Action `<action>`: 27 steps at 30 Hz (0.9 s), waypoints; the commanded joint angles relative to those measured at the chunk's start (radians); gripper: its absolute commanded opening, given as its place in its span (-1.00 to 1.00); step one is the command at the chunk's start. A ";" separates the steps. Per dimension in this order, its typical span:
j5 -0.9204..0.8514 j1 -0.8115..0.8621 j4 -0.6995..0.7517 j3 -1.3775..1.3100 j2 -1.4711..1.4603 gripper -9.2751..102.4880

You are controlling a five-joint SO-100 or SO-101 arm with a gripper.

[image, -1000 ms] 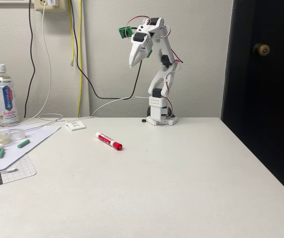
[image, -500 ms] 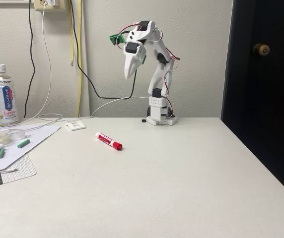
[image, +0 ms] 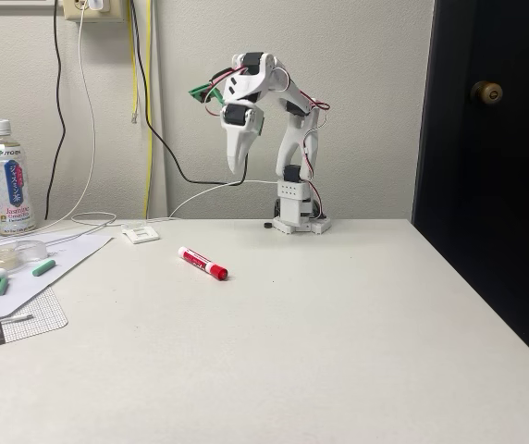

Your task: Pick up the red marker.

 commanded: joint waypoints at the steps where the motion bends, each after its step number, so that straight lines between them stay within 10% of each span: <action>1: 0.012 0.005 -0.014 0.029 -0.021 -0.83; 27: 0.293 -0.020 -0.426 0.492 0.106 -0.84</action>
